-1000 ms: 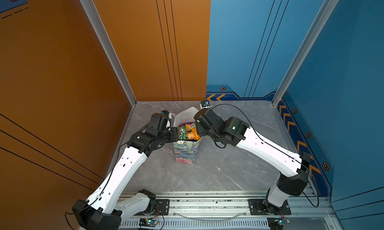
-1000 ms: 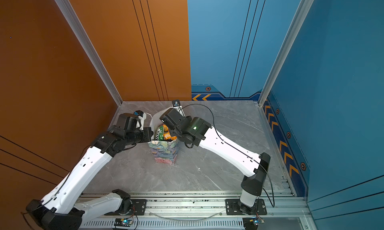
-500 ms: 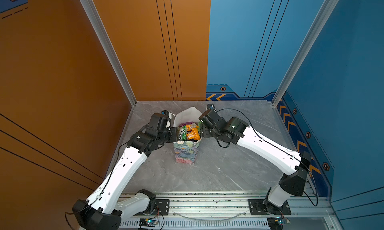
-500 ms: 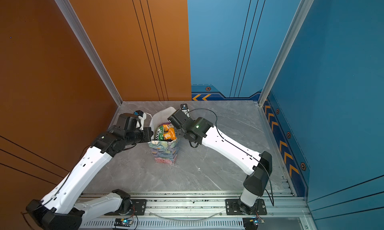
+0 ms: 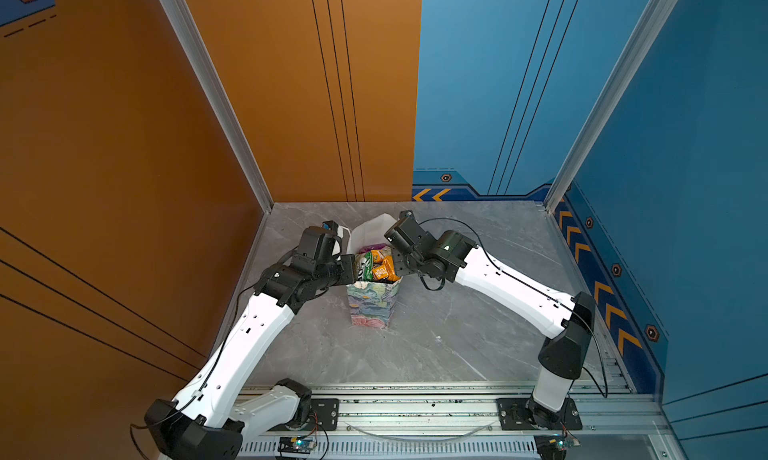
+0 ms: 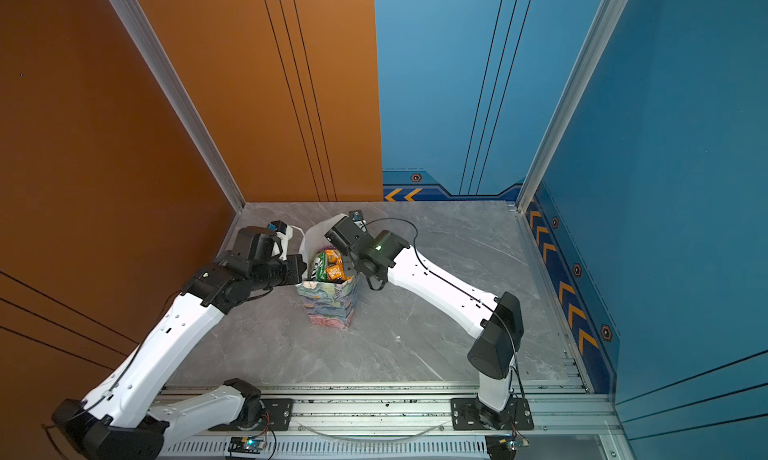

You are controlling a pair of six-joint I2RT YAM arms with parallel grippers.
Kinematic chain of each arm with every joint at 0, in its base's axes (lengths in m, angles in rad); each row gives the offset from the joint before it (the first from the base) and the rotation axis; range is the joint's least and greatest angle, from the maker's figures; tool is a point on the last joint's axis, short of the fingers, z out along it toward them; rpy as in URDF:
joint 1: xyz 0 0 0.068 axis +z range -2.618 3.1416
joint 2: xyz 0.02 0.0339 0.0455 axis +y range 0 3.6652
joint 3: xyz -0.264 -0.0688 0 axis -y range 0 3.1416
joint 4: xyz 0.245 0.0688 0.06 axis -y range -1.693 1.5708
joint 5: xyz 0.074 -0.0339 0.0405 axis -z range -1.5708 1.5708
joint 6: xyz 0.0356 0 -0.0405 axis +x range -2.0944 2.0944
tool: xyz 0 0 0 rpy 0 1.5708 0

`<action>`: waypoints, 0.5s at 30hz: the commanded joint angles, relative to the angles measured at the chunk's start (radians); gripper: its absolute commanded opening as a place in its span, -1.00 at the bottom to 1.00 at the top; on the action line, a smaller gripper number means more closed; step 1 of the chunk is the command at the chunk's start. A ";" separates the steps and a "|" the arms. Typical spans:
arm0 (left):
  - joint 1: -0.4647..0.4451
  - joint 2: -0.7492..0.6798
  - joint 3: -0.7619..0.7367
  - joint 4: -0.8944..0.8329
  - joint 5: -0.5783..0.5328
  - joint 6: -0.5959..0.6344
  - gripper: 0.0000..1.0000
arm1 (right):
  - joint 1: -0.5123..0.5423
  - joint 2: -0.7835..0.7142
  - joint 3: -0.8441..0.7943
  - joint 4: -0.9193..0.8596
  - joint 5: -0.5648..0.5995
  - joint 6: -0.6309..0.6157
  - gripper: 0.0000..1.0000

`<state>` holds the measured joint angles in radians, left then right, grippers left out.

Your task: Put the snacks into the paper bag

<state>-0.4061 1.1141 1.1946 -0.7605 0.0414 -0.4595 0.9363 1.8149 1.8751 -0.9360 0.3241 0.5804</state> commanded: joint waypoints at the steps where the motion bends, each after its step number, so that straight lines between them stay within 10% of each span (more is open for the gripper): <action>1: 0.004 -0.040 0.012 0.064 -0.003 0.025 -0.95 | 0.004 -0.001 0.041 -0.049 -0.004 -0.011 -0.08; 15: -0.005 -0.010 0.025 0.066 -0.009 0.005 -0.96 | 0.012 -0.009 0.114 -0.037 -0.034 -0.071 -0.84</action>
<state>-0.4061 1.1145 1.1950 -0.7601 0.0406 -0.4603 0.9436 1.8164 1.9362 -0.9615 0.3050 0.5385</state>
